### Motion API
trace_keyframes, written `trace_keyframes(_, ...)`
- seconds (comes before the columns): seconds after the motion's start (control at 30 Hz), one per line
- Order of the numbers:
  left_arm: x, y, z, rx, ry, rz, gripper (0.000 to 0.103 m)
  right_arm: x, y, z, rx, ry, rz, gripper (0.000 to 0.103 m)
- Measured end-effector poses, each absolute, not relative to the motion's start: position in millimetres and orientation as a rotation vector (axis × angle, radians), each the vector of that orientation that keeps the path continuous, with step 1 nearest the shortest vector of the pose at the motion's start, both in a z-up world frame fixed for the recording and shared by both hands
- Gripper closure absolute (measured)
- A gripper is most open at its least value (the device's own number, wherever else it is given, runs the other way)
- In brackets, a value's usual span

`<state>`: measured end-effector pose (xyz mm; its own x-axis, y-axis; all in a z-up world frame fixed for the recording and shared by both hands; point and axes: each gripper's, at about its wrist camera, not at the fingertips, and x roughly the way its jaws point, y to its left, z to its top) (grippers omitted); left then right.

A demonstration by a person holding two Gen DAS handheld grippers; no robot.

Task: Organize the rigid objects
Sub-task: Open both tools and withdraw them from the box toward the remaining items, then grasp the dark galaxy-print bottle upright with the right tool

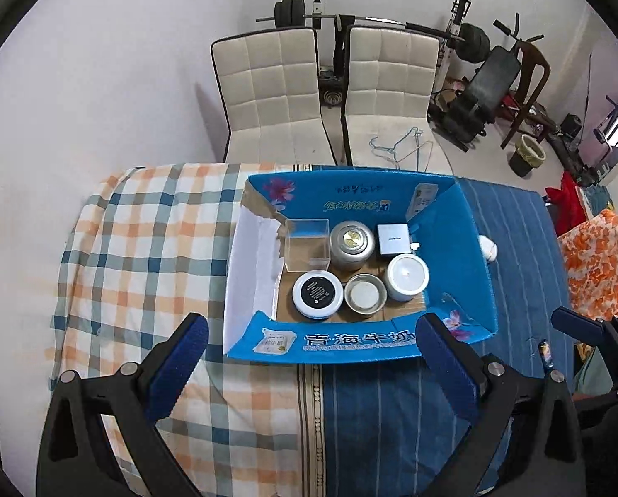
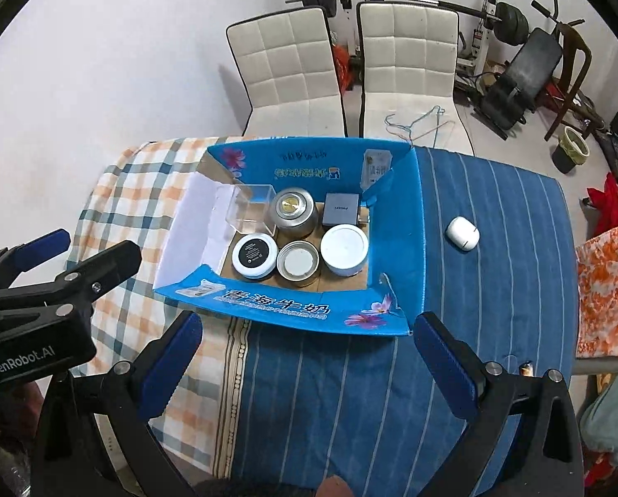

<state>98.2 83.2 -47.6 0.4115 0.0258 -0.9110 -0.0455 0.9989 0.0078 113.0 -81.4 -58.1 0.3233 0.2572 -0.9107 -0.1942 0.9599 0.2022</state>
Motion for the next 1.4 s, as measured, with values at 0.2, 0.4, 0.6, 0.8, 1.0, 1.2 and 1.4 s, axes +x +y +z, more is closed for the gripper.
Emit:
trace_keyframes(0.2,89,70,-33,-0.012,1.131,0.054,0.000,109,-120,-58,0.109,1.198,0.264,0.000)
trace_keyframes(0.4,94,36,-31,0.011,1.132,0.014,0.000,119,-204,-85,0.188,1.247,0.106,0.000)
trace_keyframes(0.6,119,-31,-68,0.059,1.195,-0.095,0.000,126,-306,-135,0.174,1.346,-0.111,0.000)
trace_keyframes(0.8,152,-130,-132,0.131,1.297,-0.217,0.000,131,-384,-226,0.108,1.536,-0.215,0.000)
trace_keyframes(1.0,166,-208,-178,0.220,1.386,-0.304,0.000,130,-424,-309,0.104,1.689,-0.251,0.002)
trace_keyframes(1.2,182,-238,-208,0.256,1.454,-0.301,0.000,119,-440,-335,0.260,1.705,-0.240,0.046)
trace_keyframes(1.4,206,-243,-227,0.159,1.508,-0.261,0.000,133,-450,-317,0.368,1.667,-0.266,0.076)
